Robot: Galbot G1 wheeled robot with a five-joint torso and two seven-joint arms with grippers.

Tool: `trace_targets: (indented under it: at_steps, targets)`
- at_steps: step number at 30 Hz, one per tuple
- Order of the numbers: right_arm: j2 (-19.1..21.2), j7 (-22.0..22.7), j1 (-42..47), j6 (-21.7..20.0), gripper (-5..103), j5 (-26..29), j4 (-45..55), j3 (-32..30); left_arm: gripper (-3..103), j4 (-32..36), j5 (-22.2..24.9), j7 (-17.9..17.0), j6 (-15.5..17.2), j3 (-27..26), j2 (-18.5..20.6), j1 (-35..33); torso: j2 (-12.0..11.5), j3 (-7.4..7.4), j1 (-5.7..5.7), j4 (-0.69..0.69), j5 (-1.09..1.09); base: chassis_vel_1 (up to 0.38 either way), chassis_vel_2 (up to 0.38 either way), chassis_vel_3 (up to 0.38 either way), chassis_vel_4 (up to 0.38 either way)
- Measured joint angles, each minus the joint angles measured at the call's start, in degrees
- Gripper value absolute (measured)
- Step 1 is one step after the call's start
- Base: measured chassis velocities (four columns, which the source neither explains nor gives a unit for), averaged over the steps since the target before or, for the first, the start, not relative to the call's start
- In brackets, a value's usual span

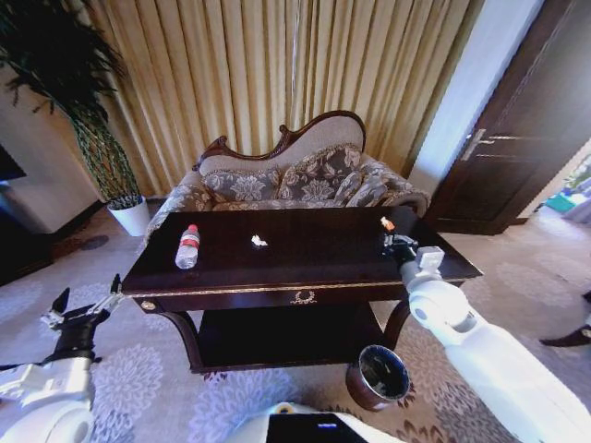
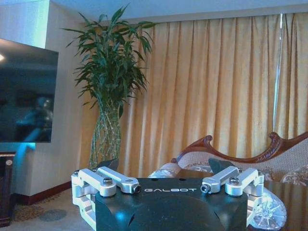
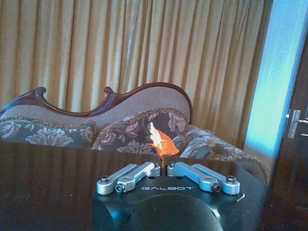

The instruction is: Move to the front of the table and place the trash on the table into the trash bin.

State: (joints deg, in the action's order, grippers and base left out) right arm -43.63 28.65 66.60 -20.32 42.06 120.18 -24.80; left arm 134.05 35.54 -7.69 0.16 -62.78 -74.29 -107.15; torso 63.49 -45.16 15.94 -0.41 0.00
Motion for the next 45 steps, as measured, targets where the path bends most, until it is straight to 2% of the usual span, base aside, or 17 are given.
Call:
trace_targets:
  at_steps: [19,45]
  targets:
    - [-1.7,-0.1,0.3,0.0,2,-0.8,0.1,0.5,100,-0.1,-0.8,0.1,-0.6,-0.7,-0.8,-0.8,0.0,-0.01,0.0,0.0,0.0,0.006,-0.006,-0.005,0.005]
    - [-2.1,-0.1,0.6,0.0,2,-1.7,-0.1,1.4,100,-0.1,-0.9,0.1,-0.6,-0.7,-0.9,-1.0,0.0,0.0,0.0,-0.01,0.0,0.104,-0.104,-0.106,0.101]
